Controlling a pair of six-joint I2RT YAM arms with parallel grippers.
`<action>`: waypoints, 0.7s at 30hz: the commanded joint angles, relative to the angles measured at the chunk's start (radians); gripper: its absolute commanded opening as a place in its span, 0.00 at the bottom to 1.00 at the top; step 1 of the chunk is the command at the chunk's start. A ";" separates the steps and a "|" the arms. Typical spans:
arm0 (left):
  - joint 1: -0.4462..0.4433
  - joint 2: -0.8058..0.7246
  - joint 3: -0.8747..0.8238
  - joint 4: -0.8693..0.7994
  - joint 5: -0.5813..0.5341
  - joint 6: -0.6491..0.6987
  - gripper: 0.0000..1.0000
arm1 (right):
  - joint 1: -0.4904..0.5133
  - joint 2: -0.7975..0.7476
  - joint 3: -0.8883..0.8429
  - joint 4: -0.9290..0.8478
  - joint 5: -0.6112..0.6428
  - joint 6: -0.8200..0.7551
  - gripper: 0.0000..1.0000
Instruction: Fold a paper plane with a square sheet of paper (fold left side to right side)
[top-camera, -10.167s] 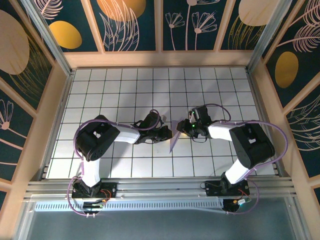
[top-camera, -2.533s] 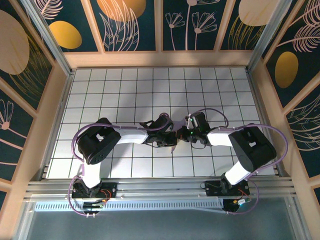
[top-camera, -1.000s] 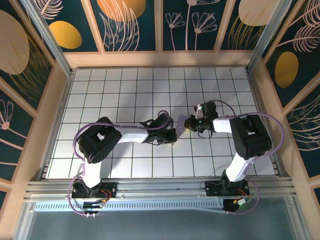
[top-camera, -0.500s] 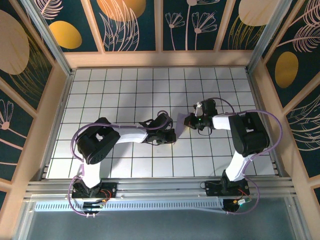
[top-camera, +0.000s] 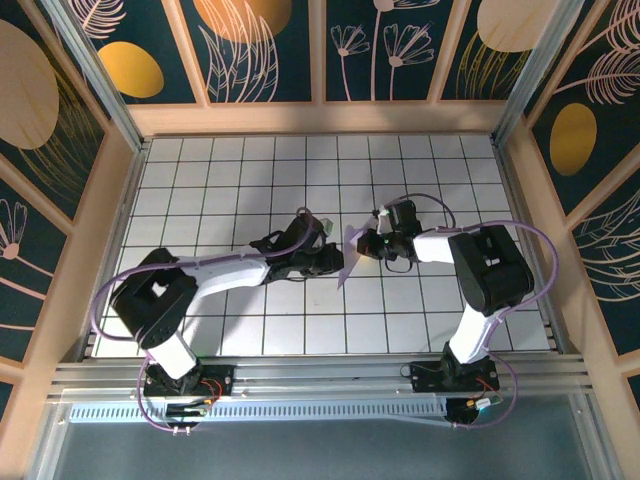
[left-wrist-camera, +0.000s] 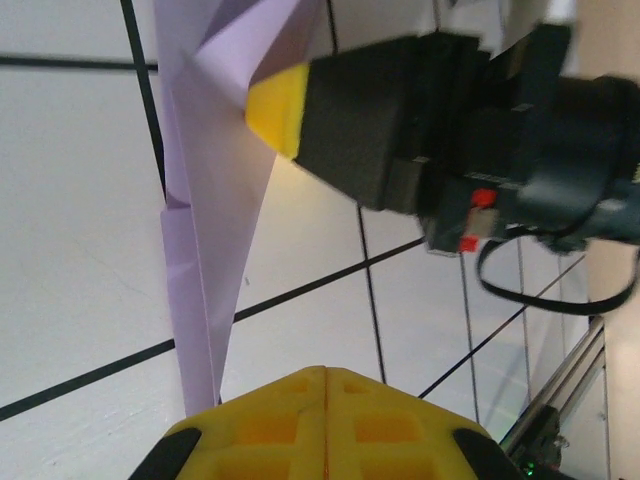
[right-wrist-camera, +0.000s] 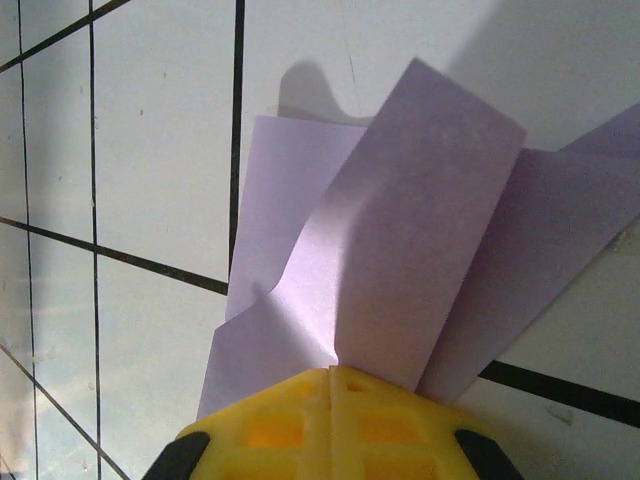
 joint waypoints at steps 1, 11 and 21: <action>-0.001 0.085 0.042 0.030 0.058 -0.005 0.07 | 0.017 0.017 -0.046 -0.096 0.052 0.011 0.00; 0.005 0.237 0.148 0.038 0.048 0.010 0.05 | 0.015 0.002 -0.041 -0.093 0.051 0.016 0.00; 0.022 0.276 0.158 0.038 0.006 0.014 0.04 | 0.016 -0.007 -0.045 -0.091 0.048 0.019 0.00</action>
